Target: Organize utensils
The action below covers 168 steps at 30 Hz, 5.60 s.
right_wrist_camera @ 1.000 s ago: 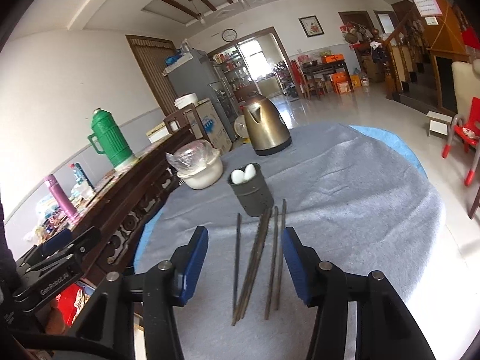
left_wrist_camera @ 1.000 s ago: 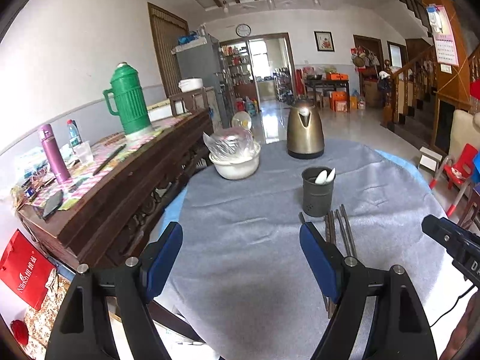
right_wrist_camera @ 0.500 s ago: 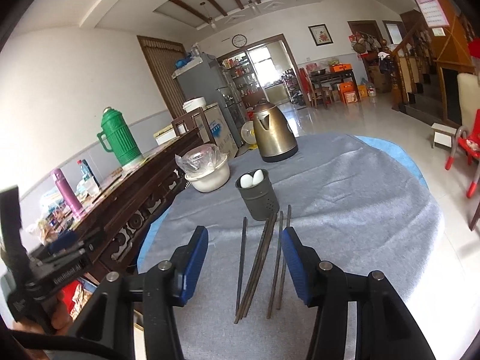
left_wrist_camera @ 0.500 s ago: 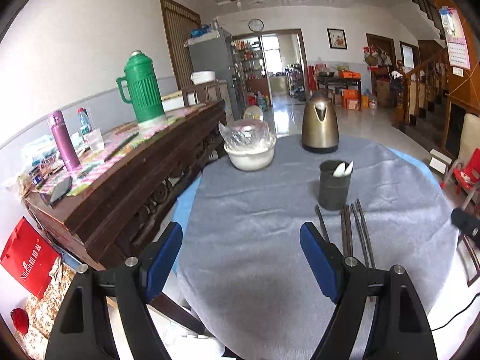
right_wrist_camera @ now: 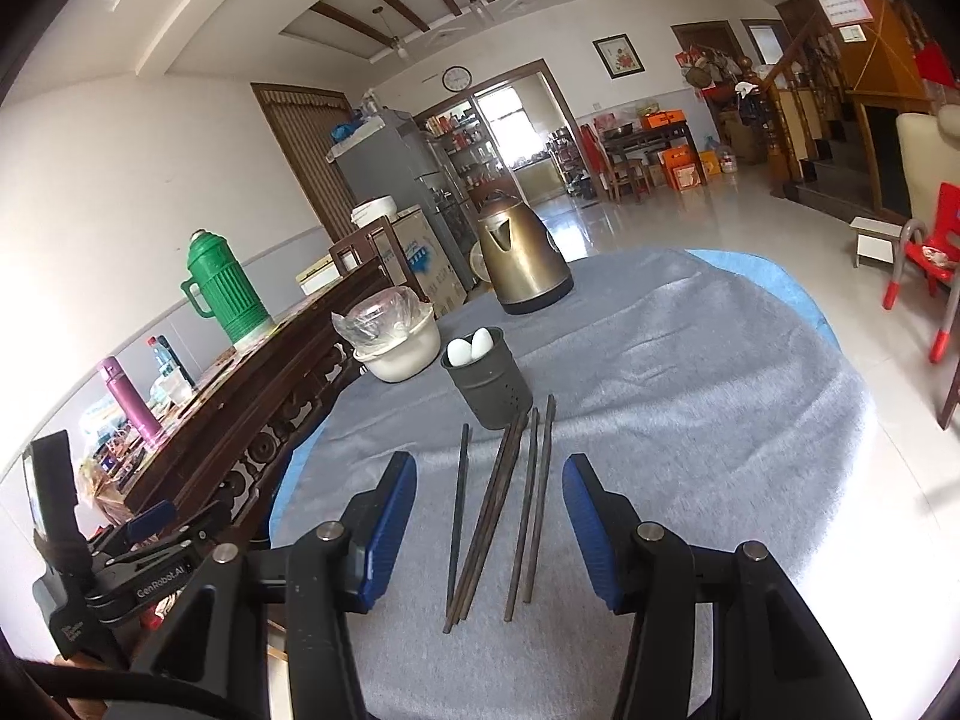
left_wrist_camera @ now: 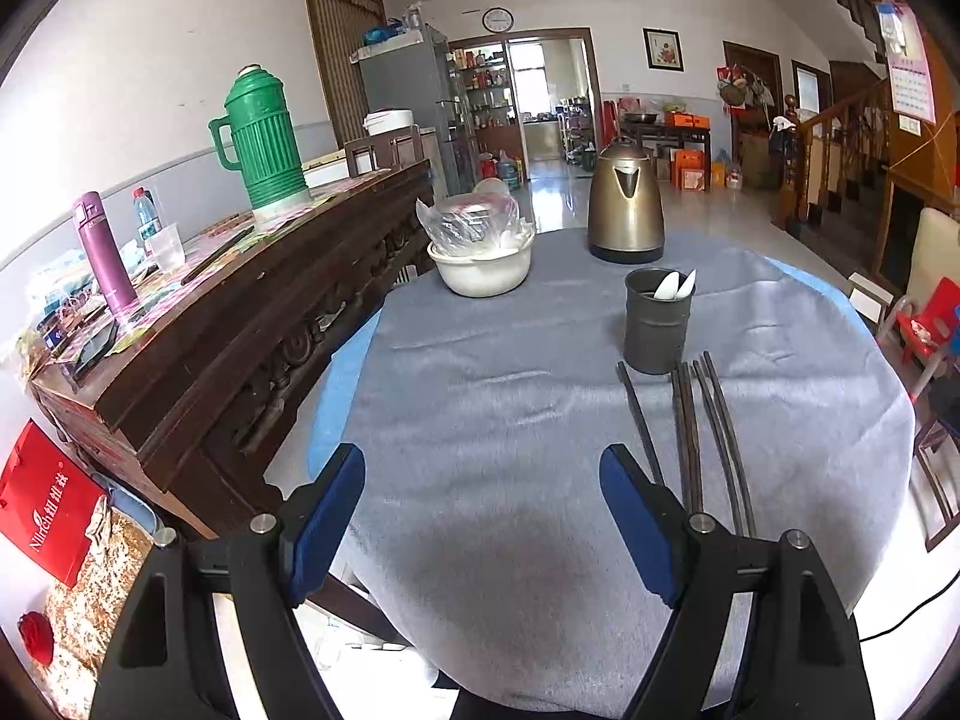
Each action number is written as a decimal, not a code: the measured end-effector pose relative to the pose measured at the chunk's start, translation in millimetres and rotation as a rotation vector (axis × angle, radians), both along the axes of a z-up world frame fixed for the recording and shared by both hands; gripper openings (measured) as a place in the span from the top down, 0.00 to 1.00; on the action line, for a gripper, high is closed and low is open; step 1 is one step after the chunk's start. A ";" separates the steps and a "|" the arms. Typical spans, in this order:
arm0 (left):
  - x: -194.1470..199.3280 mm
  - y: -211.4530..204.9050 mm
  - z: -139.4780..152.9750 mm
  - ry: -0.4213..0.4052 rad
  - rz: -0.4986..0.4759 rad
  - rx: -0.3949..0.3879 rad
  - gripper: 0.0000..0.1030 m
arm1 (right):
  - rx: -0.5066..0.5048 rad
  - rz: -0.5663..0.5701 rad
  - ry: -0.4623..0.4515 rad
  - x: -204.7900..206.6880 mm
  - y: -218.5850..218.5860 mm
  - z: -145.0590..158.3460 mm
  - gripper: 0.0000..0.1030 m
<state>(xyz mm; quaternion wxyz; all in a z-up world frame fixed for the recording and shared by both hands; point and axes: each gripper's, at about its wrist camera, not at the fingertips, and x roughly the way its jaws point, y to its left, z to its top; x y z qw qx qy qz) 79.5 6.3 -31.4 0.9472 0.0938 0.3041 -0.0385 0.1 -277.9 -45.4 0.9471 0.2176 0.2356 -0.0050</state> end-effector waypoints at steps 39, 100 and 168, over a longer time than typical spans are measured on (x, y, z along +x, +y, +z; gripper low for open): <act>44.7 20.1 -38.3 0.065 0.079 -0.030 0.21 | -0.033 0.102 0.124 47.9 46.6 -30.4 0.47; 283.7 -109.1 -150.1 0.508 -0.222 -0.224 0.45 | 0.106 0.089 0.507 321.1 -47.0 -151.3 0.88; 209.6 -46.1 75.5 -0.040 -0.307 -0.479 0.94 | 0.028 0.005 0.260 264.2 -57.1 10.8 0.75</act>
